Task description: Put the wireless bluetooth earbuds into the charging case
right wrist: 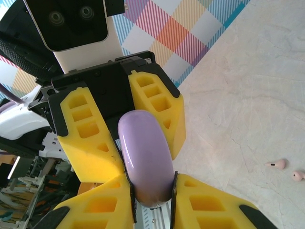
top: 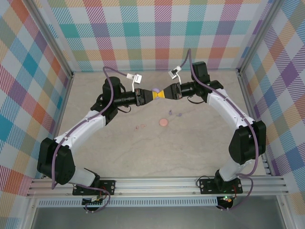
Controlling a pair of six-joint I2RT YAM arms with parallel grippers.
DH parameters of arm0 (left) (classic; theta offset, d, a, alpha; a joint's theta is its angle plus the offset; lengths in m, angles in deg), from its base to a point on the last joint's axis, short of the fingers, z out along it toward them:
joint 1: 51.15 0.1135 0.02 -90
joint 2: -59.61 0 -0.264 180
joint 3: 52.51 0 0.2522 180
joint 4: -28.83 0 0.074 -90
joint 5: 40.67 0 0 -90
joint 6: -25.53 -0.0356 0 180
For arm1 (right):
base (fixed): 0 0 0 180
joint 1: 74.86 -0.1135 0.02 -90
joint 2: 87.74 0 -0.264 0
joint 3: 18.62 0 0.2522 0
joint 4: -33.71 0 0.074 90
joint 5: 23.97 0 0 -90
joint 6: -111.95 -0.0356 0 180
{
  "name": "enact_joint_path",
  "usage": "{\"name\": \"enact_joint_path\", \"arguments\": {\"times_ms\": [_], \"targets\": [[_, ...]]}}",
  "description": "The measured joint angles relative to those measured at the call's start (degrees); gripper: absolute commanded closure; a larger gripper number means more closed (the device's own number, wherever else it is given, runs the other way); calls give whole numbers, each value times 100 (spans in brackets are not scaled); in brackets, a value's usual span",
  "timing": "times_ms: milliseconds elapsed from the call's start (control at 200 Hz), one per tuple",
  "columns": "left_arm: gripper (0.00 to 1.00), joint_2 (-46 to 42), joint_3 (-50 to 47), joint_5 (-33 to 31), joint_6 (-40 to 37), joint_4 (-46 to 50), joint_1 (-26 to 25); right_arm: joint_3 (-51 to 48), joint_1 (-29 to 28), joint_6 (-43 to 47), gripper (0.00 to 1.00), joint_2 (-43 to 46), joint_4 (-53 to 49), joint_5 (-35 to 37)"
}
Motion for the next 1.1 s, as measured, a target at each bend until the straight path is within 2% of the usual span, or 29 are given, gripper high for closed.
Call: {"name": "enact_joint_path", "arguments": {"times_ms": [1015, 1100], "targets": [[65, 116, 225, 345, -313, 450, -2, 308, 2, 317, 80, -74, -713, 42], [68, 125, 225, 369, -348, 476, -2, 308, 2, 319, 80, -74, -739, 44]]}}
